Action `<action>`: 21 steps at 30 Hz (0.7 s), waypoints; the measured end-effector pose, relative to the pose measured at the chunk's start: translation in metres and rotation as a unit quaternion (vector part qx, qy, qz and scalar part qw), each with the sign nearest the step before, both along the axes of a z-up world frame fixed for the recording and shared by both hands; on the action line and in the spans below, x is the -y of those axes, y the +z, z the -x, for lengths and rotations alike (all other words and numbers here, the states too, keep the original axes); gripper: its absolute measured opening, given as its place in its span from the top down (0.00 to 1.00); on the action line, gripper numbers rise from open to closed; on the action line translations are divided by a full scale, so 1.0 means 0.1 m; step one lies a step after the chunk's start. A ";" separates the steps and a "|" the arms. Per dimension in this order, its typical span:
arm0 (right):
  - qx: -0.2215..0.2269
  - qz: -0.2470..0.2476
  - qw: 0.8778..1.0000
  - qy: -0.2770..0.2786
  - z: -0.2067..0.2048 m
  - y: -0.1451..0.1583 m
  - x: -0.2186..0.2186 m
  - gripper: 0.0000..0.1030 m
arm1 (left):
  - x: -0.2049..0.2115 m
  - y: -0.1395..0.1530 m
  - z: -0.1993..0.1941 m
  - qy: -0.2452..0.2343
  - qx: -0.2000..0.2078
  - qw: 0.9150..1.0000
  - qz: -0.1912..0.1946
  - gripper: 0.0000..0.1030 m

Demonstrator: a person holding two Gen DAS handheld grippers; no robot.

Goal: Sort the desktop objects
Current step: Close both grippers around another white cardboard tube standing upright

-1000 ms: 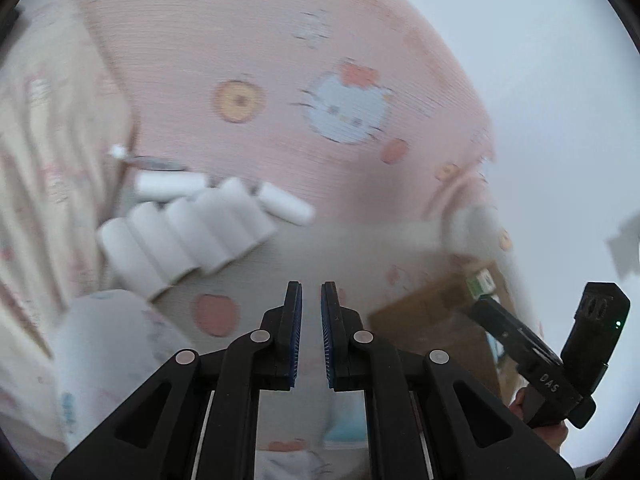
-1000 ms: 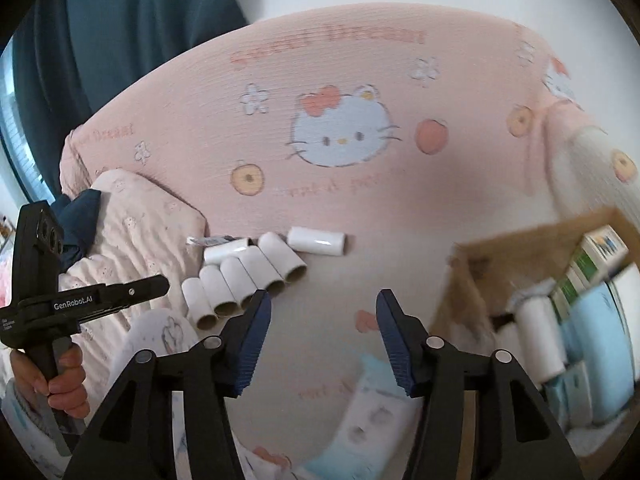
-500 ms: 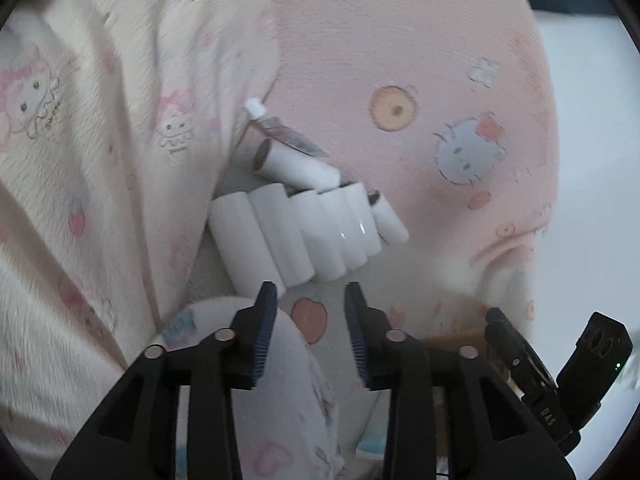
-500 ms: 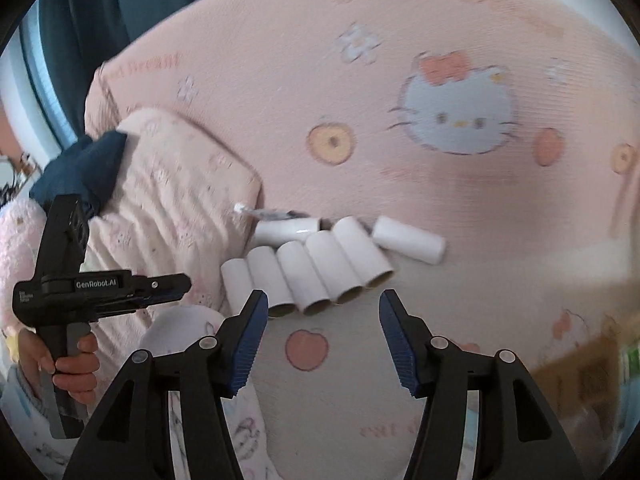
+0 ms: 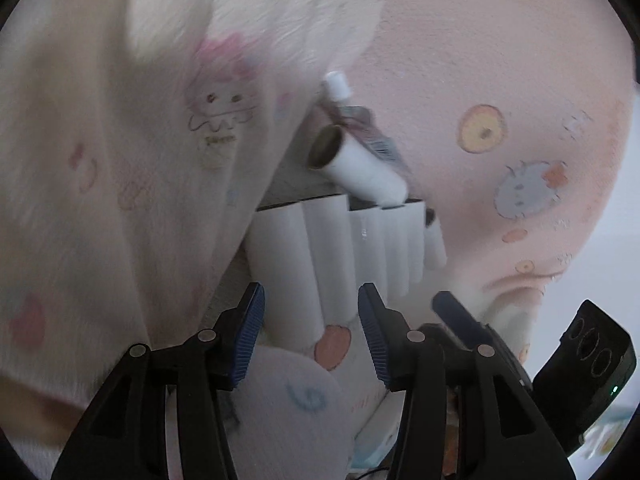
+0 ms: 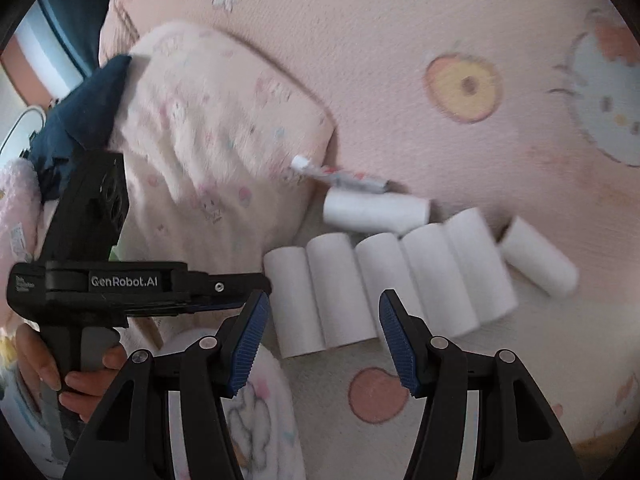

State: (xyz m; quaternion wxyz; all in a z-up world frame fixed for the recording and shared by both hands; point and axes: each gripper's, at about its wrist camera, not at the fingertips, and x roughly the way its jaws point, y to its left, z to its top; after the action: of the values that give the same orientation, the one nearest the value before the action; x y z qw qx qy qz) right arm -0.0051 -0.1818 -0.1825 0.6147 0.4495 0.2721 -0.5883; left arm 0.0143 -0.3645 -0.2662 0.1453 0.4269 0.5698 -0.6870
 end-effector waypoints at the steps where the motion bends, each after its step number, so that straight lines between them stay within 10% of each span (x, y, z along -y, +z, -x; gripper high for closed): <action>1: 0.001 -0.007 1.000 0.005 -0.01 -0.05 0.04 0.46 | 0.02 -0.05 0.01 0.004 0.005 1.000 -0.008 0.49; 5: 0.016 -0.024 0.999 0.030 -0.06 -0.23 0.15 0.47 | 0.08 -0.18 0.05 0.023 0.018 0.999 -0.035 0.47; 9: 0.063 -0.030 0.996 0.050 -0.08 -0.34 0.24 0.75 | 0.08 -0.23 0.11 0.026 0.031 0.999 -0.030 0.45; 21: 0.063 -0.071 0.992 0.086 -0.18 -0.65 0.41 0.76 | 0.11 -0.44 0.19 0.052 0.064 0.995 -0.060 0.51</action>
State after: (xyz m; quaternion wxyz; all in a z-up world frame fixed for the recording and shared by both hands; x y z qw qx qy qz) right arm 0.0126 -0.2226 -0.2471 0.6456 0.5031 0.3119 -0.4826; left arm -0.0046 -0.3754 -0.3105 0.1911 0.4482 0.6205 -0.6144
